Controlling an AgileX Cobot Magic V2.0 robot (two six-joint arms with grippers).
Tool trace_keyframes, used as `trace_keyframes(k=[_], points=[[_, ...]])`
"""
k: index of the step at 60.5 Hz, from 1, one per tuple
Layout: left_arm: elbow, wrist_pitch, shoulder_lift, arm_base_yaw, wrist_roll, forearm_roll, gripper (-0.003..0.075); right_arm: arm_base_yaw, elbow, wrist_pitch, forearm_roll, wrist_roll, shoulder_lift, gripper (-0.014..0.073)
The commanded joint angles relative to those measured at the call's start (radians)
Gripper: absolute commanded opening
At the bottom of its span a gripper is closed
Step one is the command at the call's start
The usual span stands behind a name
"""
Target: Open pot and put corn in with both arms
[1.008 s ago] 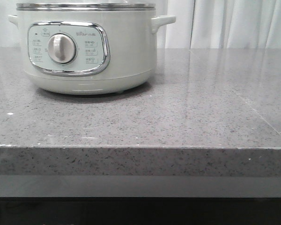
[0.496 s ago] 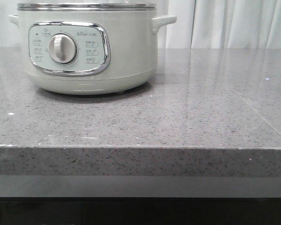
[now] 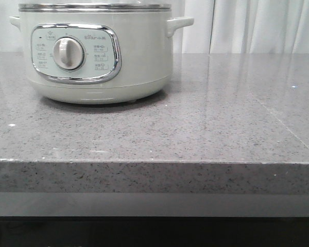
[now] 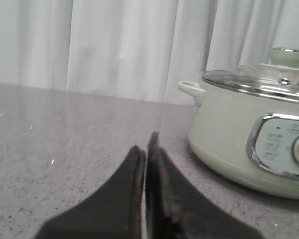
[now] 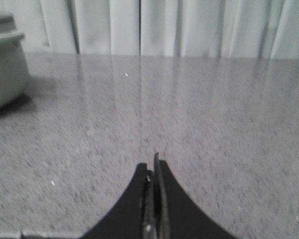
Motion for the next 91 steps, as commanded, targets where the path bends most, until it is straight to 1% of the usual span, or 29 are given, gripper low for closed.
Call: trace_keyframes(k=[1, 4, 29, 40, 51, 63, 91], points=[[0.011, -0.079, -0.015, -0.001, -0.002, -0.005, -0.0020, -0.006, 0.021, -0.105, -0.007, -0.008, -0.025, -0.0069], [0.011, -0.079, -0.015, -0.001, -0.002, -0.005, -0.0020, -0.006, 0.018, -0.066, -0.007, -0.008, -0.025, -0.0069], [0.011, -0.079, -0.015, -0.001, -0.002, -0.005, -0.0020, -0.009, 0.018, -0.063, -0.007, -0.008, -0.025, -0.0069], [0.011, -0.079, -0.015, -0.001, -0.002, -0.005, -0.0020, -0.011, 0.018, -0.136, -0.007, -0.005, -0.025, -0.0069], [0.011, -0.079, -0.015, -0.001, -0.002, -0.005, -0.0020, -0.015, 0.018, -0.179, -0.007, -0.004, -0.025, -0.0069], [0.011, -0.079, -0.015, -0.001, -0.002, -0.005, -0.0020, -0.063, 0.018, -0.183, 0.058, 0.005, -0.025, -0.0069], [0.011, -0.079, -0.015, -0.001, -0.002, -0.005, -0.0020, -0.047, 0.018, -0.183, 0.058, 0.005, -0.025, -0.0069]])
